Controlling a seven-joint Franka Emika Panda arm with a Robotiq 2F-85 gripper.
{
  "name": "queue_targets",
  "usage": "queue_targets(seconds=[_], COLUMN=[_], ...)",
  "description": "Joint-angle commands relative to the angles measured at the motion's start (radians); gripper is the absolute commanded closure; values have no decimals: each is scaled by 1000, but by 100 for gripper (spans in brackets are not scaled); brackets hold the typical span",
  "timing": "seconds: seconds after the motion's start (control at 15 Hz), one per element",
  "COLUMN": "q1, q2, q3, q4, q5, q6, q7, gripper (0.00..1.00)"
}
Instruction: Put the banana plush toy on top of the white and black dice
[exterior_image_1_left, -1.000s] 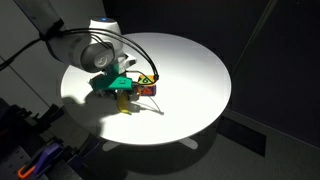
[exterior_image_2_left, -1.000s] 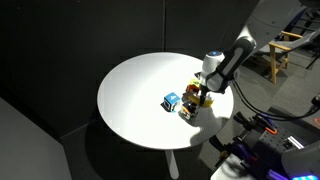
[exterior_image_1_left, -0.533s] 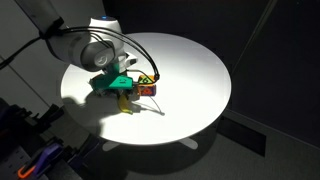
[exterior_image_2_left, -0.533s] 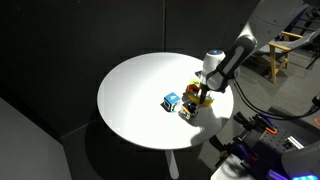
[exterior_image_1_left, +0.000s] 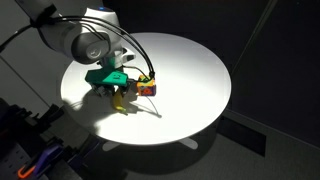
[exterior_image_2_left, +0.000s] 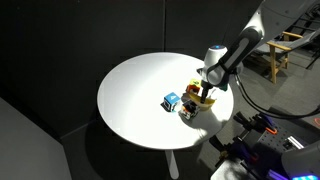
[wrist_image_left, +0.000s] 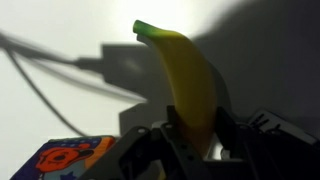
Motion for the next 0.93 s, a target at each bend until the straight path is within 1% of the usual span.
queue_targets(seconds=[0.0,0.13,0.27,0.53,0.73,0.87], q1=[-44,-51,-65,-89,-81,-47], q2=[-96,-124,-146,-171,-176,-182], q3=[45,51,61,80,65,25], q4=[-67,-88,-108,-136,-149,-154], q5=[82,129,185,305,337,316], q6=[-51,-51,-28,48,111,127], q7=[7,11,14,35,78,142], gripper=[84,84,84,84,84,84])
